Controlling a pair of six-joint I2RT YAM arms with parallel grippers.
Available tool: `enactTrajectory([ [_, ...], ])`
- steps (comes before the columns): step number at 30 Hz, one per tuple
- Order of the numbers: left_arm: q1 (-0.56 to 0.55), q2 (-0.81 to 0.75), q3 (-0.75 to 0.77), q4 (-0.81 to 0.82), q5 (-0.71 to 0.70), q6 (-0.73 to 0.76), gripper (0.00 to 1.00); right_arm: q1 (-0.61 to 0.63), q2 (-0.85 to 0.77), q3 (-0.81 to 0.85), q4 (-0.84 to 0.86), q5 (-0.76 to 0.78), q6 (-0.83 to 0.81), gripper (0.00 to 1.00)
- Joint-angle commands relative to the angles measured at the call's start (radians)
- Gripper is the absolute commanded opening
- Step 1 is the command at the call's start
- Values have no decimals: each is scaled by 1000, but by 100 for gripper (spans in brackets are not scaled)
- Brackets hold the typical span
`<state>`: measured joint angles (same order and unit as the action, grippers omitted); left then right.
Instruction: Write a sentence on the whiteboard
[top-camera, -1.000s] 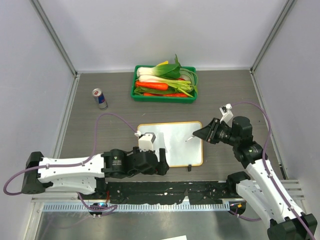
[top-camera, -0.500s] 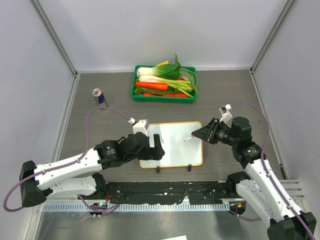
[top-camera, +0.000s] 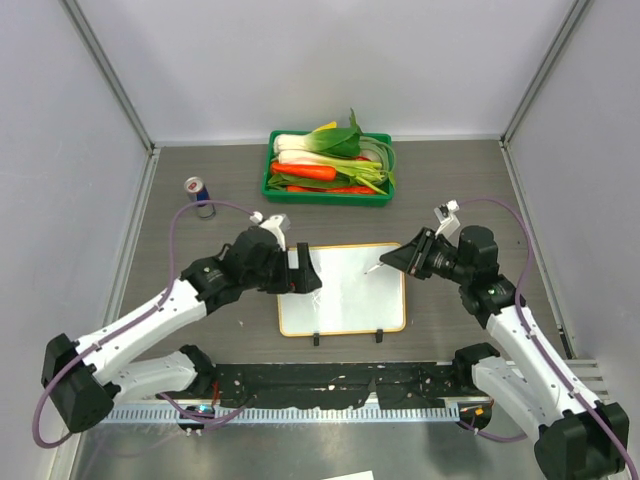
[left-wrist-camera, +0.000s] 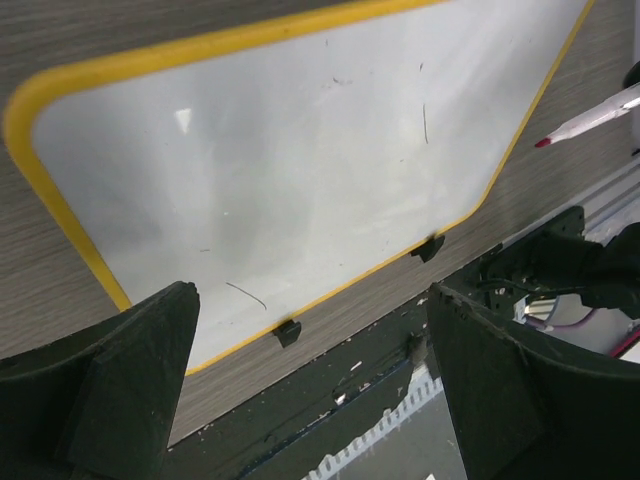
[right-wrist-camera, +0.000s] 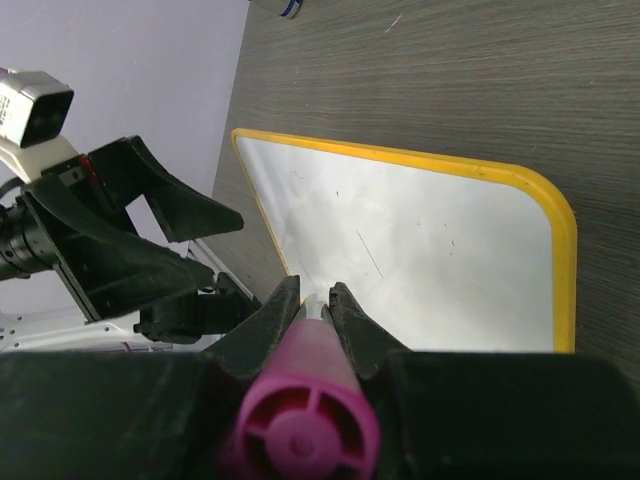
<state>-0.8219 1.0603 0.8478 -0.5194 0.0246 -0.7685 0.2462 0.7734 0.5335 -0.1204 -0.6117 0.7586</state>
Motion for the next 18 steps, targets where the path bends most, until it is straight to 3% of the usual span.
enactTrajectory([
  [1,136,-54,45,36,179,63,100,-4,21,16,97,-8,-21,1],
  [13,662,-192,-105,27,575,60,100,-4,59,56,91,15,-88,1],
  [18,849,-243,-183,19,672,75,100,-2,76,69,87,26,-108,1],
])
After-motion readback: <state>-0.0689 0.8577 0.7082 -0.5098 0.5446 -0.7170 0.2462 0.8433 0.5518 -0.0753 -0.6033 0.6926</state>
